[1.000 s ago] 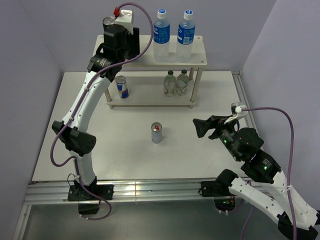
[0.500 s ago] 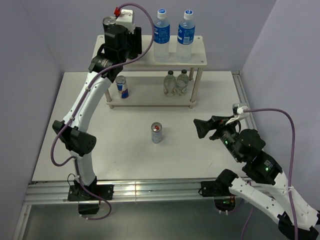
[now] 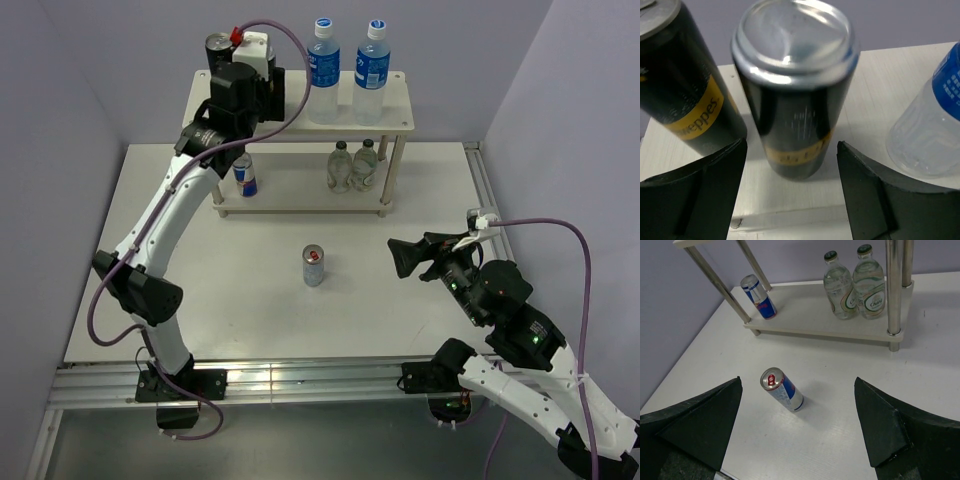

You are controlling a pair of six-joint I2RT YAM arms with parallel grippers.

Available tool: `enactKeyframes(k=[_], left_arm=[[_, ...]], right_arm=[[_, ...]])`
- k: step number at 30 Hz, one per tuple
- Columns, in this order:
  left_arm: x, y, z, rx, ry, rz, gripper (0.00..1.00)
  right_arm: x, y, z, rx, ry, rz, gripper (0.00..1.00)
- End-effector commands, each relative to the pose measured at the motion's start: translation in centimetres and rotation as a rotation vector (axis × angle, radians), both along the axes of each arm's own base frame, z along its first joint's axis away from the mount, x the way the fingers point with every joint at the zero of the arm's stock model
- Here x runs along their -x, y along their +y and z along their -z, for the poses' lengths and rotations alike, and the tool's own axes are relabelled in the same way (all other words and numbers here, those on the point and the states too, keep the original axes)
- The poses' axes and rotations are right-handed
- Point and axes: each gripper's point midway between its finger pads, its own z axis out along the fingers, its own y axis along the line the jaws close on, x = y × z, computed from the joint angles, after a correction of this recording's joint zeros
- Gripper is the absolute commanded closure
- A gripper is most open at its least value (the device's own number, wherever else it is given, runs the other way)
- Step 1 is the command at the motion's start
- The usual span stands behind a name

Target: Place and organize the beverage onto the shelf

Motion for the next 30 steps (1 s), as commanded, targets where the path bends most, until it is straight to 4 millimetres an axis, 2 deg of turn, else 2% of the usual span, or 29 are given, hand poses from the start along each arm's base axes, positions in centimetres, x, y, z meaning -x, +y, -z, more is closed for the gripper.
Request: enactKeyframes(k=[1, 2, 3, 4, 7, 10, 11, 12, 13, 14, 15, 16, 18, 19, 21, 22, 23, 24, 25, 26, 27, 30], left_arm=[[2.4, 1.7, -4.3, 0.044, -0.099, -0.042, 0.21], [3.0, 2.1, -4.8, 0.049, -0.109, -0.048, 0.18], [3.0, 2.1, -4.2, 0.041, -0.101, -0.051, 0.05], [3.2, 2.4, -4.2, 0.036, -0.101, -0.055, 0.02], [4.3, 3.3, -4.3, 0.043, -0.09, -0.076, 0.01], [5.8, 3.5, -3.1, 0.069, -0.057, -0.076, 0.01], [7.2, 4.0, -2.4, 0.072, -0.046, -0.071, 0.01], [8.2, 3.6, -2.1, 0.092, -0.042, -0.058, 0.01], [10.3, 4.4, -3.3, 0.13, -0.075, -0.051, 0.01], [10.9, 4.4, -0.5, 0.109, -0.026, -0.053, 0.01], [12.2, 3.8, 0.2, 0.137, -0.016, -0.035, 0.01], [13.9, 4.7, 1.7, 0.144, -0.01, -0.048, 0.01], [16.0, 4.0, 3.2, 0.194, 0.003, -0.019, 0.02], [17.3, 4.4, 4.7, 0.209, 0.01, -0.014, 0.02], [18.7, 3.8, 6.5, 0.255, 0.037, 0.006, 0.02], [19.5, 4.0, 6.7, 0.274, 0.035, 0.016, 0.02], [19.9, 3.8, 8.9, 0.258, 0.066, 0.016, 0.02], [20.5, 3.5, 9.4, 0.272, 0.071, 0.012, 0.02], [21.0, 3.5, 10.6, 0.266, 0.082, 0.014, 0.02], [21.2, 3.5, 11.0, 0.269, 0.082, 0.015, 0.02], [21.5, 3.3, 11.4, 0.271, 0.084, 0.019, 0.02], [22.1, 3.3, 12.0, 0.286, 0.078, 0.028, 0.03]], right_arm=[[0.0, 0.0, -0.7, -0.03, -0.021, 0.003, 0.0], [0.0, 0.0, -0.6, -0.029, -0.02, 0.003, 0.0], [0.0, 0.0, -0.7, -0.03, -0.021, 0.006, 0.0], [0.0, 0.0, -0.7, -0.03, -0.021, 0.003, 0.0], [0.0, 0.0, -0.7, -0.031, -0.022, 0.008, 0.0], [-0.1, 0.1, -0.6, -0.027, -0.02, 0.002, 0.0], [-0.1, 0.3, -0.5, -0.023, -0.017, -0.005, 0.0], [0.1, 1.1, -0.4, -0.018, -0.016, -0.047, 0.0], [0.0, 1.8, -0.2, -0.009, -0.011, -0.074, 0.0], [0.1, 2.5, 0.2, 0.001, 0.0, -0.106, 0.0], [0.2, 3.5, 0.5, 0.006, 0.012, -0.153, 0.0], [-0.1, 4.4, 1.5, 0.026, 0.049, -0.174, 0.0], [-0.3, 5.9, 3.3, 0.038, 0.115, -0.214, 0.0], [-0.4, 7.1, 5.3, 0.059, 0.168, -0.253, 0.0], [-0.5, 8.0, 7.0, 0.047, 0.224, -0.256, 0.0], [-0.7, 8.6, 7.5, 0.038, 0.227, -0.259, 0.0], [-0.2, 9.4, 8.9, 0.034, 0.261, -0.275, 0.0], [-0.2, 10.1, 9.0, 0.011, 0.255, -0.289, 0.0], [-0.3, 10.8, 10.2, 0.025, 0.279, -0.288, 0.0], [0.3, 11.6, 11.3, 0.028, 0.307, -0.3, 0.0], [0.2, 12.2, 11.5, 0.026, 0.305, -0.3, 0.0], [-0.1, 14.0, 14.4, 0.08, 0.343, -0.288, 0.0]])
